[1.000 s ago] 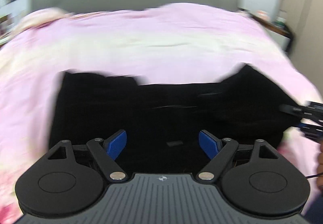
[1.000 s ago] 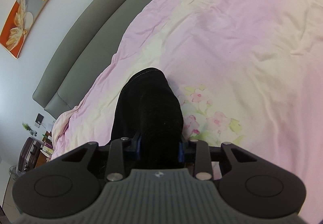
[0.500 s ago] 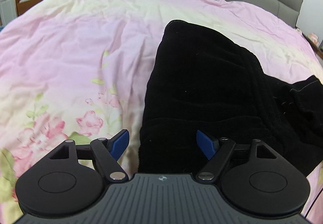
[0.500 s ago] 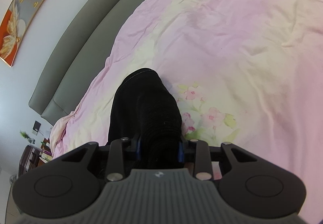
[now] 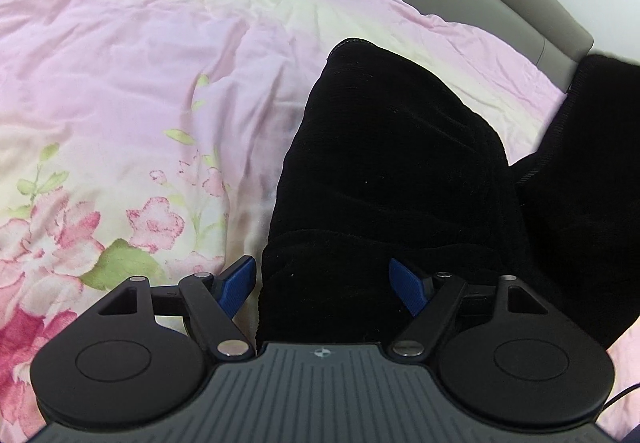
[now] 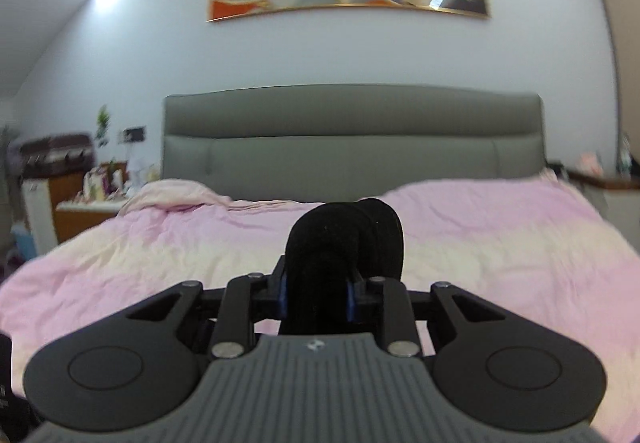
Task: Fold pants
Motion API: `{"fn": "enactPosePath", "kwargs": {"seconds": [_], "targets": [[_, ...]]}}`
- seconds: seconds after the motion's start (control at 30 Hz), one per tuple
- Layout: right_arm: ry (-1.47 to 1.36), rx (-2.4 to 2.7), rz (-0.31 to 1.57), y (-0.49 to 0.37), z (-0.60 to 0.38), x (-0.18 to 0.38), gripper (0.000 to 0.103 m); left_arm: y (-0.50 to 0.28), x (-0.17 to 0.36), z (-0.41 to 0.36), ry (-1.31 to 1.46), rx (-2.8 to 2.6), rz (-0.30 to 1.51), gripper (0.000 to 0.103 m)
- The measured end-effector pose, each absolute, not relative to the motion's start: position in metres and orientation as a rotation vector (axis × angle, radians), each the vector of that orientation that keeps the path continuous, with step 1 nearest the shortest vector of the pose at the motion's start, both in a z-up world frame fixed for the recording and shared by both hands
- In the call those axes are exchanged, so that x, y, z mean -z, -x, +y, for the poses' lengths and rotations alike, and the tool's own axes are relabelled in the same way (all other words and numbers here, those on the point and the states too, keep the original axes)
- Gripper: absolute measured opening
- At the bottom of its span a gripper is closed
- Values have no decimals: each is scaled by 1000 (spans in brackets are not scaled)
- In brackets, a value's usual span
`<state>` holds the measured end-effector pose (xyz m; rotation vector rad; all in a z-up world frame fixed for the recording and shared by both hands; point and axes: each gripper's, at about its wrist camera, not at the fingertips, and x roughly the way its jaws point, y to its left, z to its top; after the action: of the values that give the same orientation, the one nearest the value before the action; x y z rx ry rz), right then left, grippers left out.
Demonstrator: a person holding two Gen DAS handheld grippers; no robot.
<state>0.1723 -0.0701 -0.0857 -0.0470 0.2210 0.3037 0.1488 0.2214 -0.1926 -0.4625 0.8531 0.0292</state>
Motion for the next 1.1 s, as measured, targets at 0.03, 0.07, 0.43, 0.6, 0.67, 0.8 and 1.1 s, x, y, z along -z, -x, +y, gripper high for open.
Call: {"fn": "enactPosePath", "kwargs": {"seconds": [0.03,0.07,0.43,0.6,0.67,0.8,1.1], "targets": [[143,-352,199,-165,-43,90,22,-147,192,226,488,-18,851,85],[207,-392,184,-160,-23,96,22,-145,190,231,515,-10,846,81],[793,-581,157,-137,119,200,33,-110,186,301,630,-181,817,80],[749,-567,163,-130,107,187,51,-108,174,295,627,-164,776,81],[686,-598,159,-124,87,171,54,-108,165,289,594,-167,747,82],[543,-718,170,-106,42,142,60,-108,140,270,514,-155,687,85],[313,-642,334,-146,-45,97,62,-128,109,240,689,87,651,101]]}}
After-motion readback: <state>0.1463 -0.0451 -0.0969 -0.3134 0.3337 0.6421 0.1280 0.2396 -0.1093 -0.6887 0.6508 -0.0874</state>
